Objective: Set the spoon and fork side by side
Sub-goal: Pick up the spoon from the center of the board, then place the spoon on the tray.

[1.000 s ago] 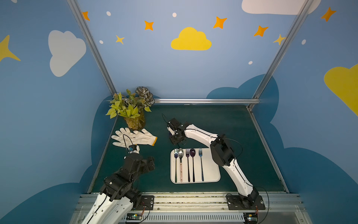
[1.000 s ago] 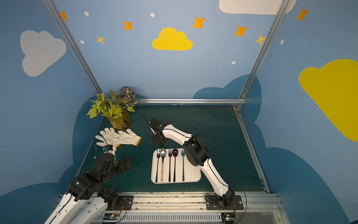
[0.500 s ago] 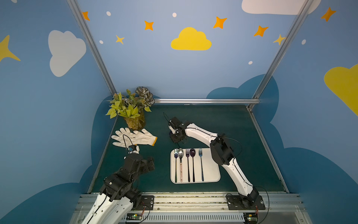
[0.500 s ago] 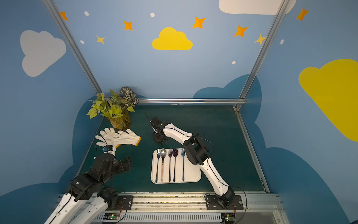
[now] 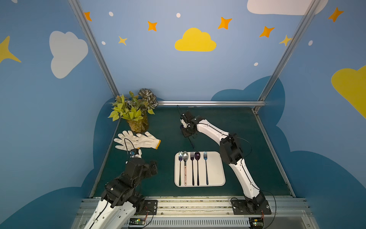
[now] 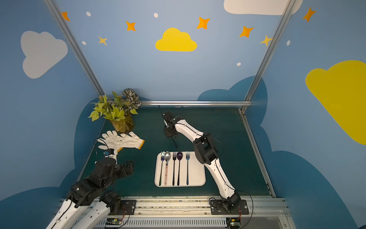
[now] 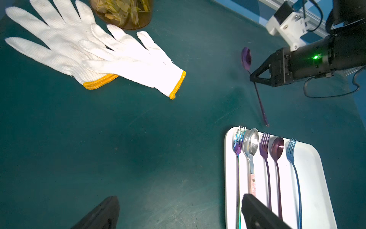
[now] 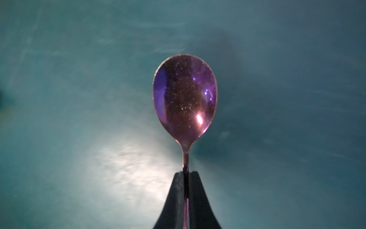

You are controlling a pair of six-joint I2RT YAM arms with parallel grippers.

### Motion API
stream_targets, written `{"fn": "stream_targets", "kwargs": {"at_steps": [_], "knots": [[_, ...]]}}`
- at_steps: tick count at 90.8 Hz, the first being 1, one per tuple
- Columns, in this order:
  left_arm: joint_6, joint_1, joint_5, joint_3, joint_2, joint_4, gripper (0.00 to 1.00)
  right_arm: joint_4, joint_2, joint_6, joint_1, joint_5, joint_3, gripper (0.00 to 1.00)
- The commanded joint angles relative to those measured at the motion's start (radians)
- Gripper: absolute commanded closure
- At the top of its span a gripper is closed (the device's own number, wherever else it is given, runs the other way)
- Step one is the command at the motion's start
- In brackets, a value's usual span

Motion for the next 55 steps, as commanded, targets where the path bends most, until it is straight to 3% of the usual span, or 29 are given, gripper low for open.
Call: {"fn": "stream_targets", "kwargs": {"at_steps": [1,28,55], "knots": [[-0.010,0.002,-0.019,0.010,-0.014,-0.013,0.00,0.016,-0.130,-0.021,-0.039,0.033,0.022,1.00],[-0.007,0.003,-0.017,0.003,-0.014,-0.003,0.00,0.003,-0.417,0.042,-0.099,0.087,-0.198,1.00],[0.012,0.004,-0.001,-0.006,-0.009,0.022,0.00,0.048,-0.846,0.356,-0.099,-0.039,-0.843,1.00]]}}
